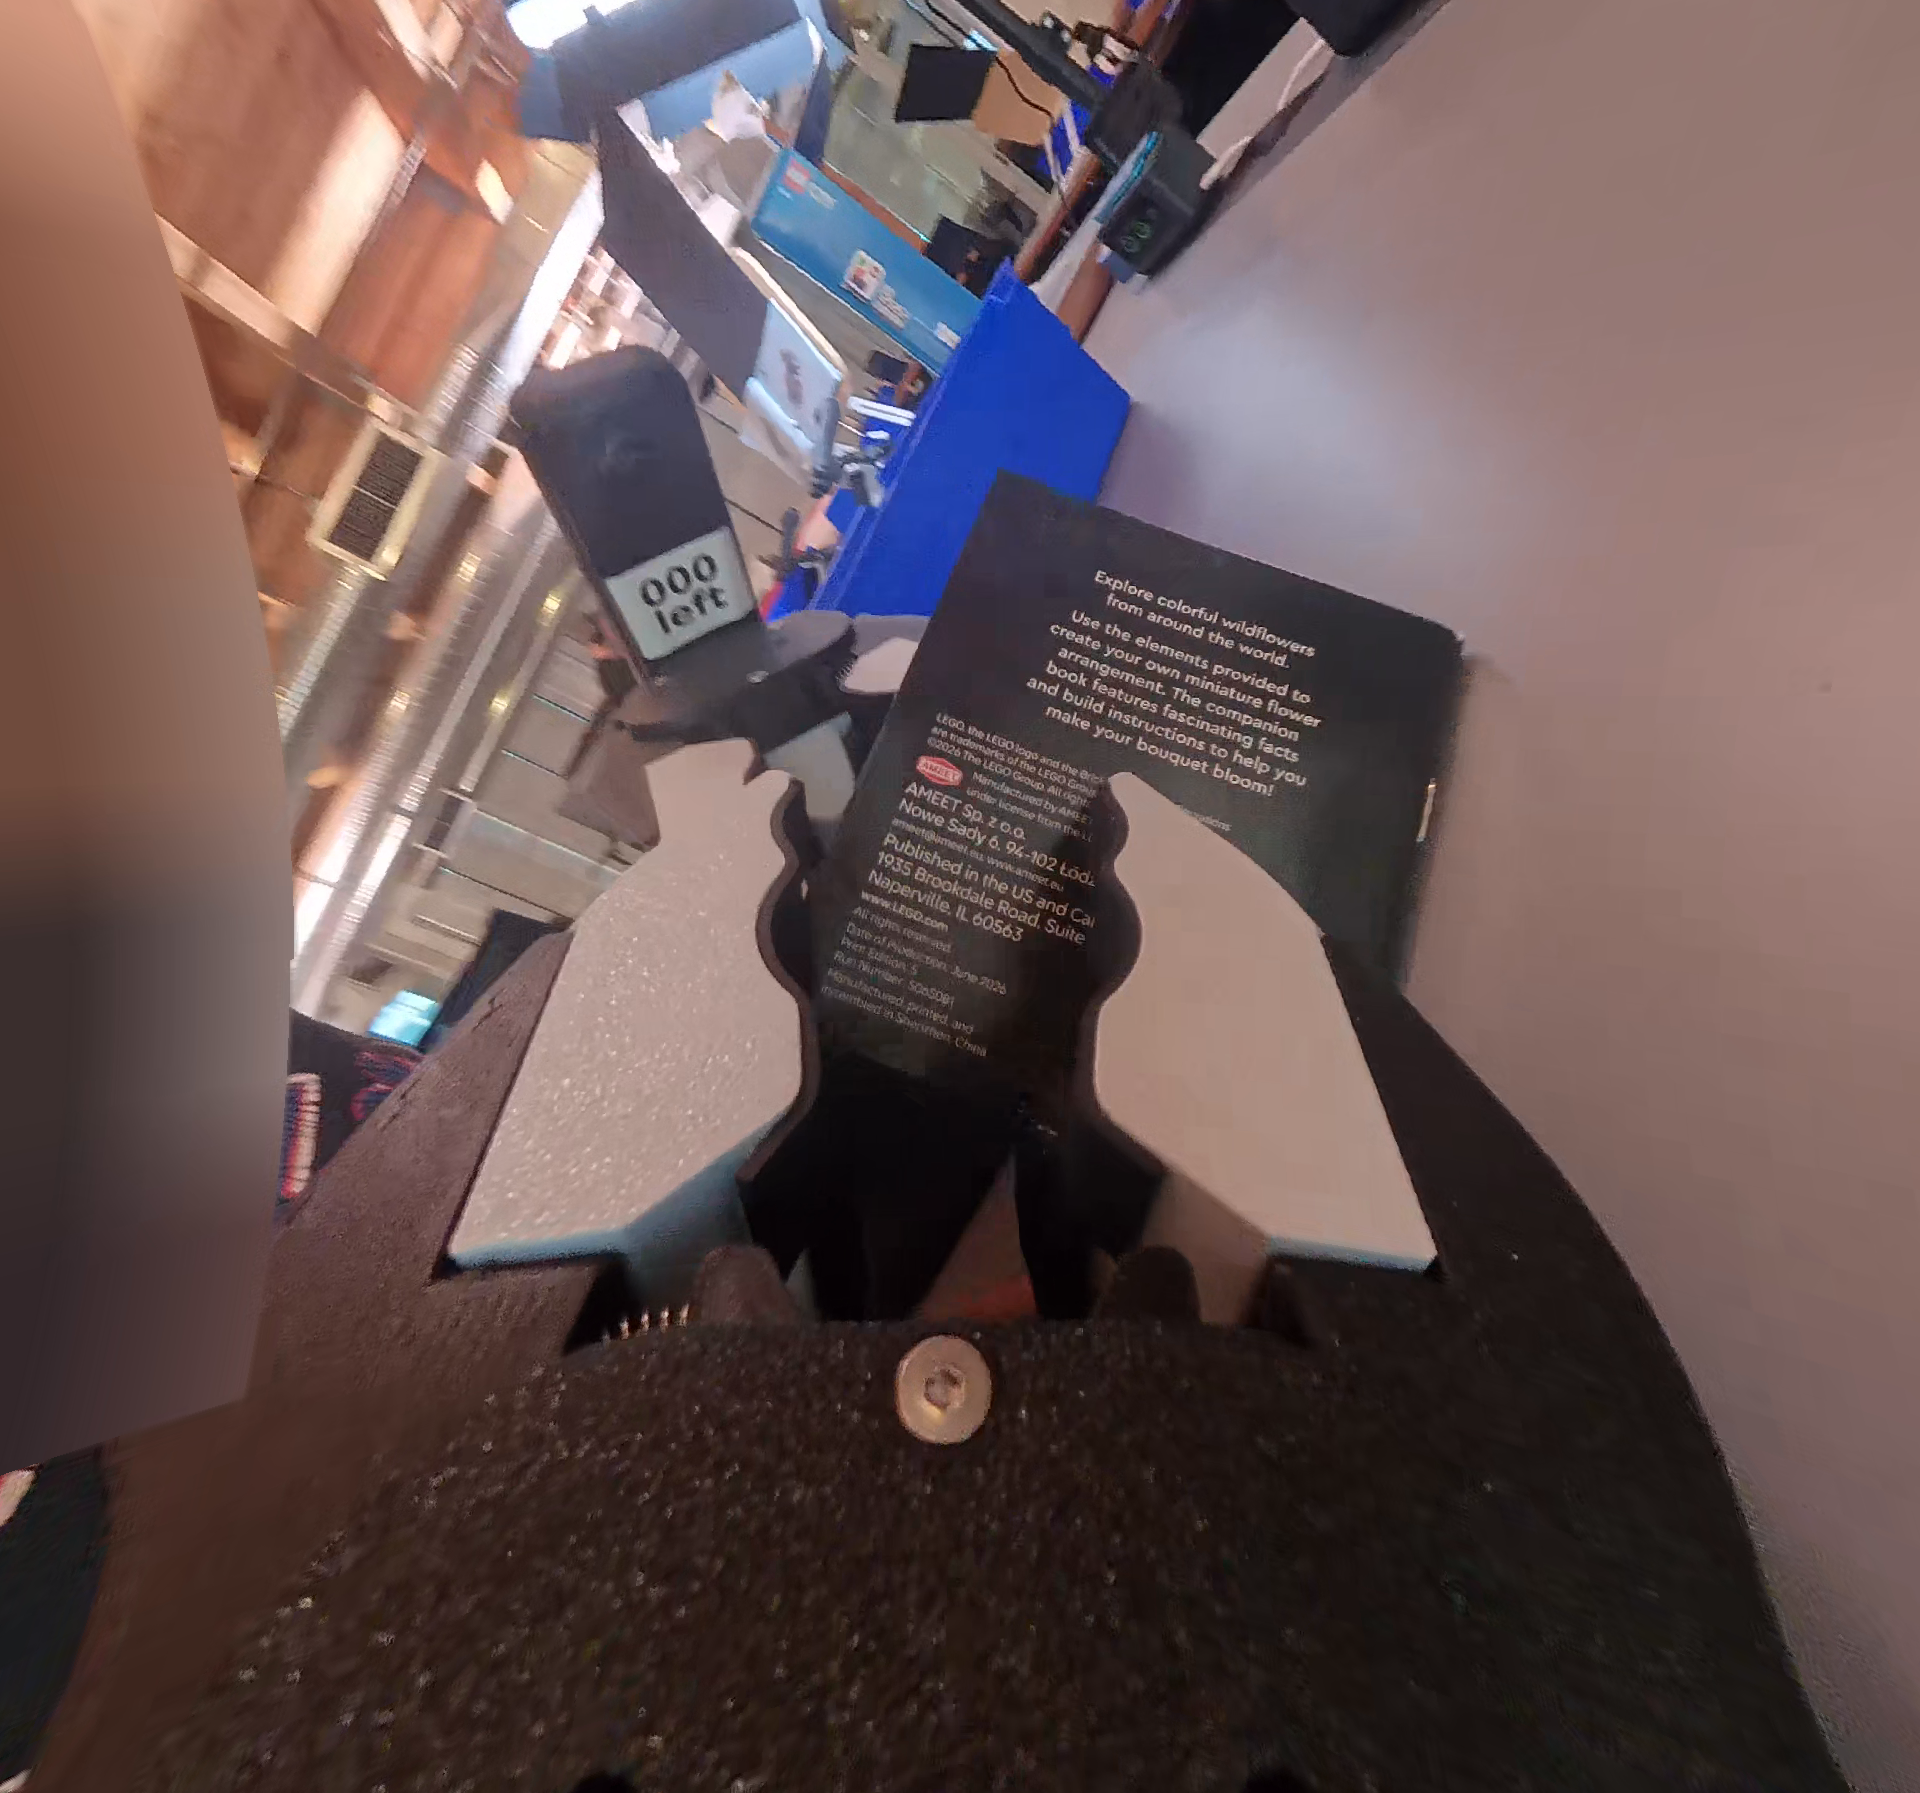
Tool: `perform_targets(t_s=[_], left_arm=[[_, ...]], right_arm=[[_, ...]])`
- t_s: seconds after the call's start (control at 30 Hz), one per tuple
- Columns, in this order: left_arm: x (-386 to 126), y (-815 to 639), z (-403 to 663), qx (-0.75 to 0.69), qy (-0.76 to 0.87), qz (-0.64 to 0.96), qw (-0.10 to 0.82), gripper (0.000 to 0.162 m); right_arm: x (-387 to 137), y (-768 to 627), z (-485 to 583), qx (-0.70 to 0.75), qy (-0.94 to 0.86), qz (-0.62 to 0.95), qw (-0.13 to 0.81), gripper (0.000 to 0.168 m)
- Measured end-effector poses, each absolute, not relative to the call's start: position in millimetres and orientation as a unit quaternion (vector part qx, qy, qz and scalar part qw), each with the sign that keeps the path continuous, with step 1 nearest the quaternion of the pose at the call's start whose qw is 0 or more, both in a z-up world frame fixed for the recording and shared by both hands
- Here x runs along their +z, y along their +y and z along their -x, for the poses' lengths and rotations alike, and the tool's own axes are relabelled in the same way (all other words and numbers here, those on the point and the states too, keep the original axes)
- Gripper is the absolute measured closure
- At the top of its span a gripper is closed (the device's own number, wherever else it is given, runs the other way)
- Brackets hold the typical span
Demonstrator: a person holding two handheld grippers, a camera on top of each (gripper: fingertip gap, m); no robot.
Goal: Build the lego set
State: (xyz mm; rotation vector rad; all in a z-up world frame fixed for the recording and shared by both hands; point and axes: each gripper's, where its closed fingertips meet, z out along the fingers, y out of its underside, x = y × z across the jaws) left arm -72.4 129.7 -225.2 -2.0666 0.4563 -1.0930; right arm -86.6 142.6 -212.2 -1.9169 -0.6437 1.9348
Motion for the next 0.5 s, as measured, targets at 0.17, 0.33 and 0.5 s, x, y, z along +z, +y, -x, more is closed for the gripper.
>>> perform_targets(t_s=[0.17,0.33,0.5], left_arm=[[-221.9,137.2,66.1,-0.416,0.191,0.805,0.376,0.107],[-217.1,138.9,62.1,-0.425,0.200,0.799,0.376,0.106],[-208.1,167.4,91.0,-0.410,0.080,0.795,0.440,0.107]], right_arm=[[-212.9,144.2,80.1,0.638,-0.285,0.689,0.193,0.123],[-202.2,146.7,72.9,0.659,-0.280,0.672,0.186,0.145],[-197.8,150.4,68.9,0.681,-0.256,0.662,0.178,0.153]])
